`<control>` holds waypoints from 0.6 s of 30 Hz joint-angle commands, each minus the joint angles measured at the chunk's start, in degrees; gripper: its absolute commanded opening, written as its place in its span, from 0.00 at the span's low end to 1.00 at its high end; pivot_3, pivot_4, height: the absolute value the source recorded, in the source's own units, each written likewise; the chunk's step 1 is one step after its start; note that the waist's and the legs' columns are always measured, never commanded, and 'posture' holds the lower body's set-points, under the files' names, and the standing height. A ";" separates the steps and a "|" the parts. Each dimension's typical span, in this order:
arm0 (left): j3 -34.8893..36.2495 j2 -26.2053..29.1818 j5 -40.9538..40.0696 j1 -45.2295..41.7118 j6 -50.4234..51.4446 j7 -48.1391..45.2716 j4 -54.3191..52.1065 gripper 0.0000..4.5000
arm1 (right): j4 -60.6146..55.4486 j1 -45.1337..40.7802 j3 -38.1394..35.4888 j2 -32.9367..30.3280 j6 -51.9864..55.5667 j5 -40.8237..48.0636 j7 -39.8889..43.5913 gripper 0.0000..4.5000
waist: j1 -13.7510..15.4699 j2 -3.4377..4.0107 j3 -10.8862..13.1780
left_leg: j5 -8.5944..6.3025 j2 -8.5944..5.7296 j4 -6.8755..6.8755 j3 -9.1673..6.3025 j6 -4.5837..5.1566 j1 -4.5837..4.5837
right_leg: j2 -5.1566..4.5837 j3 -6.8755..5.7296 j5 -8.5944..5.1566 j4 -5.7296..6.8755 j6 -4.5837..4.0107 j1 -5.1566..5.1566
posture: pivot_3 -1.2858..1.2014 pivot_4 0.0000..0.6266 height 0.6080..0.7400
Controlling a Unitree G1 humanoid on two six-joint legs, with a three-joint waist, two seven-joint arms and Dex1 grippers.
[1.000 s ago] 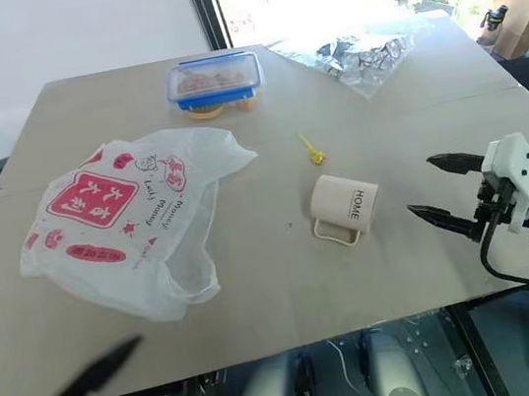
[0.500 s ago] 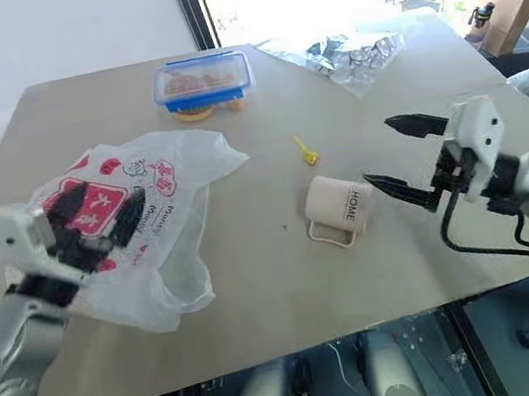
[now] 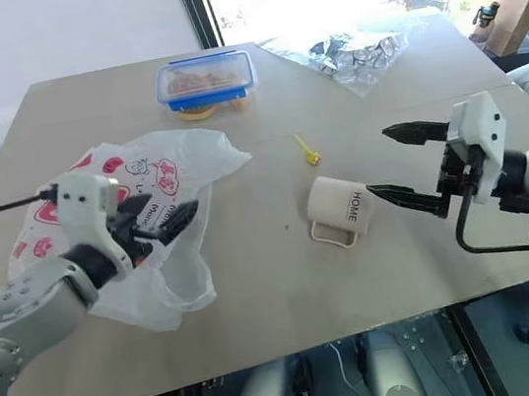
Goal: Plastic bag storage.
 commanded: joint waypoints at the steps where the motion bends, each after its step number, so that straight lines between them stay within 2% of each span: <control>1: -3.32 1.56 6.88 -1.74 8.28 10.90 -3.99 0.99 | -2.83 0.77 -2.45 -0.97 -0.21 1.70 0.85 1.00 | 0.11 0.00 0.00 | 0.01 -0.01 0.00 0.00 -0.02 0.00 | 0.01 0.00 -0.05 -0.01 -0.08 0.01 | 0.52 0.24 1.00; 3: -5.99 1.12 10.82 -3.04 12.02 14.62 -4.49 0.99 | -3.15 1.01 -2.09 -0.83 -0.21 1.61 0.62 1.00 | 0.16 -0.01 0.00 | 0.02 -0.04 0.00 -0.01 -0.02 0.03 | 0.00 0.01 -0.05 0.00 -0.08 0.07 | 0.52 0.24 1.00; 6: -9.09 -3.00 13.43 -6.06 15.01 16.18 -3.42 0.99 | -3.64 1.26 -1.58 -0.59 -0.27 1.61 0.68 1.00 | 0.20 0.00 -0.02 | 0.02 -0.06 0.02 -0.01 -0.02 0.03 | 0.01 0.03 -0.04 0.02 -0.09 0.09 | 0.52 0.24 1.00; 13: -17.92 -8.29 25.91 -11.54 21.50 14.35 1.31 0.99 | -4.62 2.03 -1.18 -0.81 -0.10 1.75 1.55 1.00 | 0.13 0.00 -0.03 | 0.05 -0.06 0.03 -0.04 -0.08 0.03 | 0.07 0.03 -0.01 0.04 -0.07 0.08 | 0.52 0.24 1.00; 17: -18.81 -12.30 33.45 -13.29 23.34 14.64 5.50 0.99 | -5.21 1.91 -0.61 -0.41 -0.29 1.34 1.12 1.00 | 0.05 -0.01 -0.03 | 0.06 -0.06 0.03 -0.04 -0.08 0.01 | 0.07 0.03 -0.01 0.02 -0.06 0.07 | 0.52 0.24 1.00; 18: -19.18 -12.87 35.50 -13.68 23.16 14.43 6.05 0.88 | -5.42 1.62 -0.57 -0.32 -0.07 1.61 0.88 1.00 | 0.07 -0.01 -0.03 | 0.06 -0.06 0.03 -0.04 -0.08 0.03 | 0.06 0.04 0.00 0.03 -0.04 0.08 | 0.52 0.24 1.00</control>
